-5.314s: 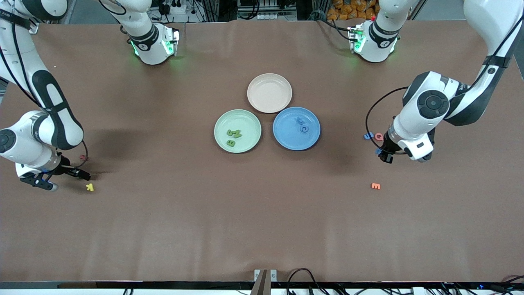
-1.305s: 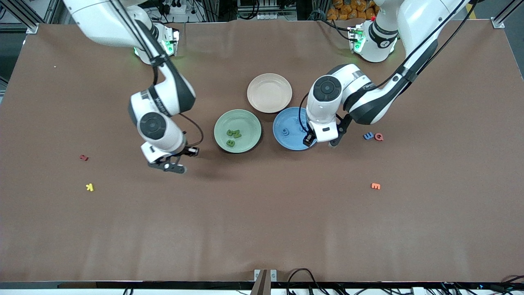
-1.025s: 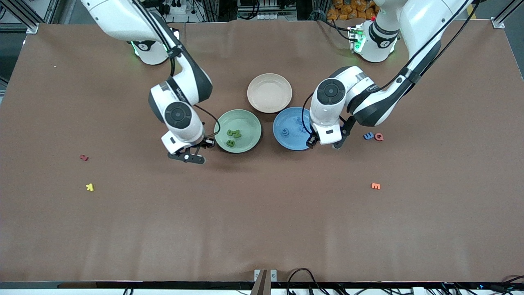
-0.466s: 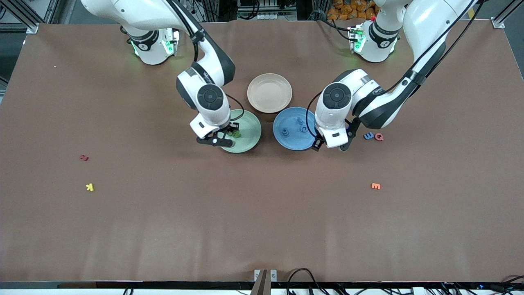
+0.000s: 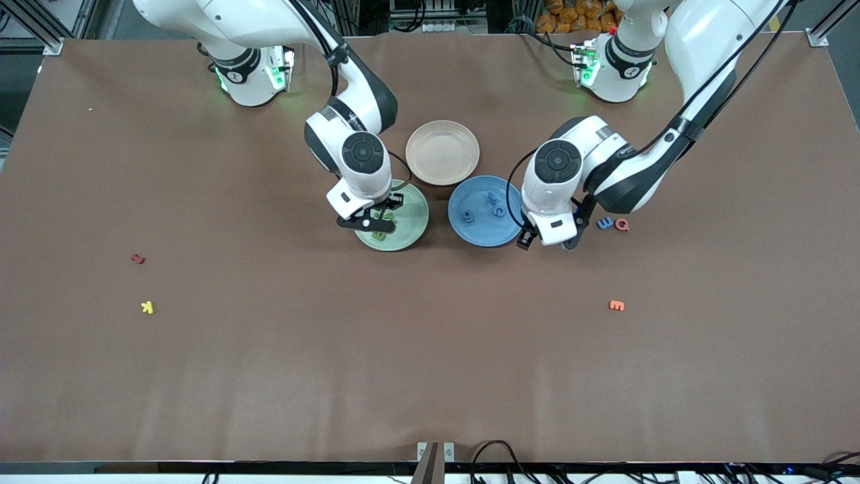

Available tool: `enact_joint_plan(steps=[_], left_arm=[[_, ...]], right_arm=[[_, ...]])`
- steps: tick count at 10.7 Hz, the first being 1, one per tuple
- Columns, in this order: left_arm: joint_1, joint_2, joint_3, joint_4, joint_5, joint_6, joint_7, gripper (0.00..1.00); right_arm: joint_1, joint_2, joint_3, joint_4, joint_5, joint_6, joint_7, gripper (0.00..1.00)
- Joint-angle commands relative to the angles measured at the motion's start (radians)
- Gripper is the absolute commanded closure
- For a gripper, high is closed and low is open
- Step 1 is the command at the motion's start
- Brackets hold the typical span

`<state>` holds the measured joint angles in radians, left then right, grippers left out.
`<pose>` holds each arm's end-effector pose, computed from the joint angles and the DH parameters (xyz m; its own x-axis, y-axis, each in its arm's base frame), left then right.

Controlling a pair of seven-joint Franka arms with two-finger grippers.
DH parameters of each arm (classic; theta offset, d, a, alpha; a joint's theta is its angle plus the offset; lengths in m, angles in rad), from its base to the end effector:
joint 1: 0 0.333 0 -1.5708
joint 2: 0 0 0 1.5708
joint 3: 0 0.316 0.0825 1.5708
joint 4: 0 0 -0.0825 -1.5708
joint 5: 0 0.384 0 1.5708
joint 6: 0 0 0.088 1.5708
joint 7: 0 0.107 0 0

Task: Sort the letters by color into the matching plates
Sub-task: 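Place the g on the green plate while the left gripper returns to letters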

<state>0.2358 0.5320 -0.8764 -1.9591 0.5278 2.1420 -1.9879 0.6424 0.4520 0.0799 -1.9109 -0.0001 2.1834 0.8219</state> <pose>0.5042 -0.3210 0.2778 0.4803 0.8759 0.0457 0.8749 -0.4747 -0.0956 0.4576 0.4008 0.2457 0.9830 -0.1109 -0.1461 -0.0959 -0.9897 0.1061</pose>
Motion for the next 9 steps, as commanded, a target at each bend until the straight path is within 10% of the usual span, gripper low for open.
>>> enact_joint_plan(steps=[1,9], left_arm=[[0.020,-0.010,-0.001,-0.003,-0.011,-0.024,-0.012,0.26],[0.046,-0.012,0.002,-0.003,-0.011,-0.042,-0.031,0.26]], right_arm=[[0.014,-0.001,-0.011,0.013,0.012,-0.004,0.033,0.00],[-0.062,-0.056,-0.123,0.026,0.012,-0.077,-0.170,0.00]])
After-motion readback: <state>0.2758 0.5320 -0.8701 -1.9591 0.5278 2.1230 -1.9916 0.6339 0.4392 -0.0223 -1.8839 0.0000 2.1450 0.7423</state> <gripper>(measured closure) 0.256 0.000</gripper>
